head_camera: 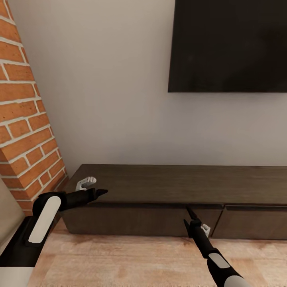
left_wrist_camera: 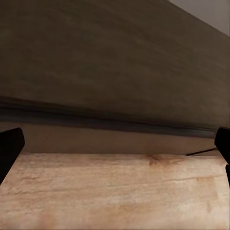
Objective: Place each of the two pumpkins and all three candles from the living room inside a cabinet in the living room (use any cabinet), then make sure every cabinet is closed, and position the cauldron so it is next to a table in the living room.
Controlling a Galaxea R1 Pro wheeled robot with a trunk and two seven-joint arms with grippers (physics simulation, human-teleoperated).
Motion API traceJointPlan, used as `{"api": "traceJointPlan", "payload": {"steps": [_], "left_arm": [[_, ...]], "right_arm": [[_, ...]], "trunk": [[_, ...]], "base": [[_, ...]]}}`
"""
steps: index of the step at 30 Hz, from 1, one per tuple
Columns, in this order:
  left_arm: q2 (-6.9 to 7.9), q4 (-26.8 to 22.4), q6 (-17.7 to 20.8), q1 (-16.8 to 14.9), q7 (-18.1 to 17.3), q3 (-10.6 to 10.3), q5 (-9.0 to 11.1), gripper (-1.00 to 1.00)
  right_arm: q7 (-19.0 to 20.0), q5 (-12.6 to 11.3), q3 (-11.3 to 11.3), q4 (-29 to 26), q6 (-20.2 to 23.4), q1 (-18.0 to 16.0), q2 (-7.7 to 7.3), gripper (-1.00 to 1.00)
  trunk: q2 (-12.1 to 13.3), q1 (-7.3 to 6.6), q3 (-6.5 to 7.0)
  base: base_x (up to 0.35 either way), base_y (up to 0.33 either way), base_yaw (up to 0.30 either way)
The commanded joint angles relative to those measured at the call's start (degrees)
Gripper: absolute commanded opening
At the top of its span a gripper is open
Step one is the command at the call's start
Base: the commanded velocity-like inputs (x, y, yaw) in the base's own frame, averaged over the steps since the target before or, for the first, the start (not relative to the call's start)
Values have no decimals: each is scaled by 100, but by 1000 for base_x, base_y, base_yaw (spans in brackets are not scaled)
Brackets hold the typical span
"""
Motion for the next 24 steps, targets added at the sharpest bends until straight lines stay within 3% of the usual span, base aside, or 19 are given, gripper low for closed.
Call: {"api": "traceJointPlan", "payload": {"steps": [1,4,9,24], "left_arm": [[2,-4,18,-5,48,-2,56,100],[2,-4,18,-5,49,-2,56,100],[2,-4,18,-5,49,-2,56,100],[2,-4,18,-4,49,-6,56,100]], "right_arm": [[25,-45,-12,-17,52,-1,2,100],[77,-45,-12,-29,50,0,2,100],[565,-38,-7,-40,67,8,-4,100],[990,-36,-6,-42,74,9,-6,100]], "trunk": [[-4,1,-28],[-8,9,-95],[-15,22,-206],[-35,60,-538]], "base": [[0,0,0],[0,0,0],[0,0,0],[0,0,0]]}}
